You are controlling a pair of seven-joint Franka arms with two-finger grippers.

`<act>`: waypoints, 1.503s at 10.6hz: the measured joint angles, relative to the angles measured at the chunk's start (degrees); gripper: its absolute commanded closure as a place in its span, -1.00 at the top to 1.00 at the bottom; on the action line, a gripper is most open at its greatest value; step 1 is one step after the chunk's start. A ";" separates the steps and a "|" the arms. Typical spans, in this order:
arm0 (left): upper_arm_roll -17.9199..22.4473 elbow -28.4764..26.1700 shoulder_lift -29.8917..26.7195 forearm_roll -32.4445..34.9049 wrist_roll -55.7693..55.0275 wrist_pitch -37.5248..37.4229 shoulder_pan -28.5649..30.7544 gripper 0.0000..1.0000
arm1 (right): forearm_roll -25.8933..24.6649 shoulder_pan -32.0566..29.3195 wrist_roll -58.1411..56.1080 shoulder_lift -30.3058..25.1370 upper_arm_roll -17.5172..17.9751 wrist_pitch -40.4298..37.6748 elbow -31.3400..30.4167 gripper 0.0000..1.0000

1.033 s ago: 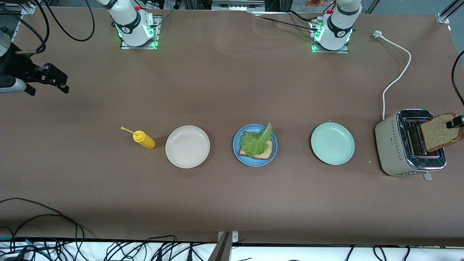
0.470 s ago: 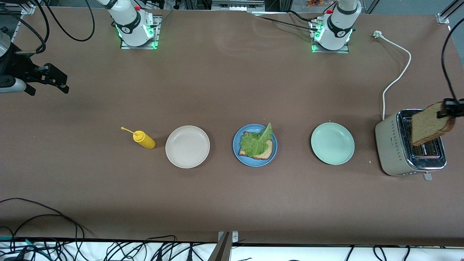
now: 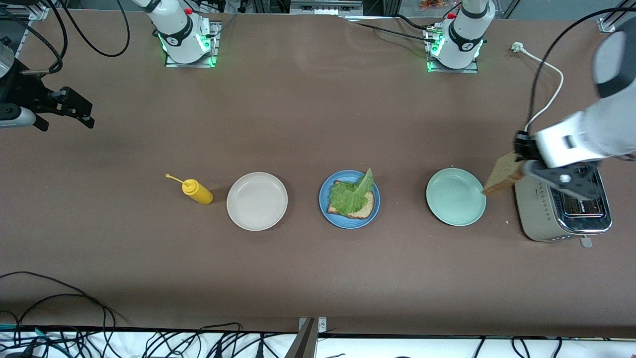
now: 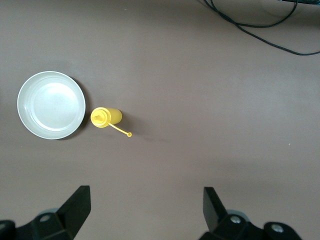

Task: Make sandwich in blue plate with both arms
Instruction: 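Carry the bread slice with the left gripper over the blue plate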

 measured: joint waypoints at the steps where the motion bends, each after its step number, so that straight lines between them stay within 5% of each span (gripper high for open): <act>1: -0.06 -0.43 1.55 -3.47 -0.27 -0.06 -1.99 -1.00 | 0.00 0.00 0.00 0.01 0.00 -0.01 0.01 1.00; 3: 0.03 -1.00 7.11 -17.84 -0.30 0.03 -3.74 -1.00 | 0.00 0.00 0.00 0.02 0.00 -0.05 0.05 1.00; 9: 0.04 -0.85 22.28 -42.33 -1.64 9.58 -10.17 -1.00 | -0.01 -0.03 0.01 -0.02 -0.72 -0.73 0.23 1.00; 12: 0.25 -0.77 27.62 -49.01 -1.56 18.79 -10.16 -1.00 | -0.01 -0.03 0.01 -0.01 -0.72 -1.05 0.28 1.00; 16: 0.12 -0.61 32.63 -49.64 -0.07 23.06 -11.19 -0.88 | -0.01 -0.03 0.01 -0.02 -0.72 -1.29 0.32 1.00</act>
